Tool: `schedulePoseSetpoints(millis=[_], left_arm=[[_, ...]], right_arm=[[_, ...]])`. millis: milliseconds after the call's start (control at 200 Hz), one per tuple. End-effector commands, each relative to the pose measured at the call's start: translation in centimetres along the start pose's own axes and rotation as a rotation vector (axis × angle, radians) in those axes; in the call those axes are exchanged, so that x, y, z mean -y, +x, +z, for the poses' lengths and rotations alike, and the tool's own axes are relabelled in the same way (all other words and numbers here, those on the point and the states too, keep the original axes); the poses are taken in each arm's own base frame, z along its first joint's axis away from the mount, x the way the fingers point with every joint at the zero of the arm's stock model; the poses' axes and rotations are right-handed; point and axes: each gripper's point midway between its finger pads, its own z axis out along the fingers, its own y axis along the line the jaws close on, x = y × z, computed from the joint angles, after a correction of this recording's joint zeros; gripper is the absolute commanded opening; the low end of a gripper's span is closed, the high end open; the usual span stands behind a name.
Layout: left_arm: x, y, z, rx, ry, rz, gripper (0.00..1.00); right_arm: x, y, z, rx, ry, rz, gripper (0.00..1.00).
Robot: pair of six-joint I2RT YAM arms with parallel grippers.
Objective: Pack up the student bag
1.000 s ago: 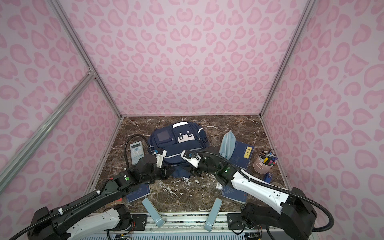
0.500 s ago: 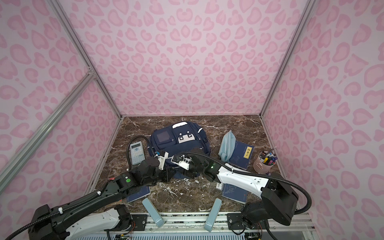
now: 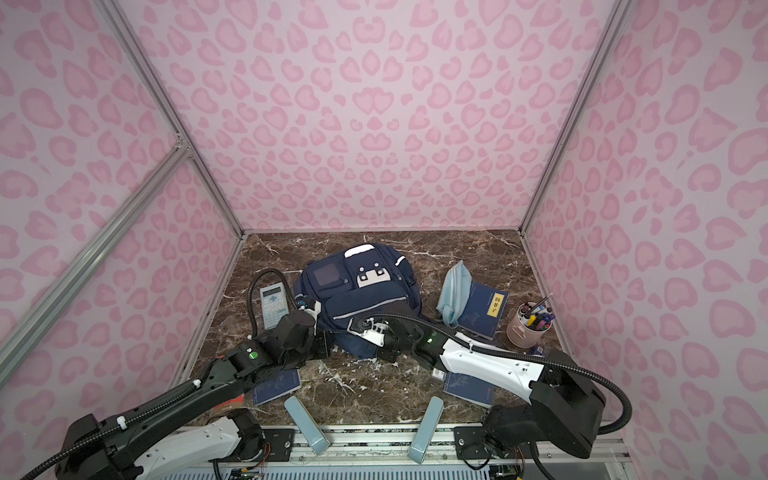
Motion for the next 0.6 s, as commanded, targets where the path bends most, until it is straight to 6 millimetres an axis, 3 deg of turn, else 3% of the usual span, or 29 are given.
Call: schedulePoseSetpoints(millis=[0, 225, 450, 595], left_arm=[[-4.5, -2.0, 0.4, 0.084, -0.156, -0.032, 0.03], [-9.0, -7.4, 2.2, 0.185, -0.233, -0.109, 0.03], [-11.7, -9.2, 5.5, 0.151, -0.337, -0.108, 0.03], [-12.8, -10.0, 5.9, 0.153, -0.380, -0.120, 0.03]], right_arm=[[1.1, 2.2, -0.6, -0.087, 0.080, -0.017, 0.00], [1.7, 4.1, -1.4, -0.141, 0.085, -0.017, 0.00], [2.2, 4.3, -2.2, -0.124, 0.128, -0.028, 0.00], [2.8, 4.4, -2.6, -0.109, 0.173, -0.031, 0.00]])
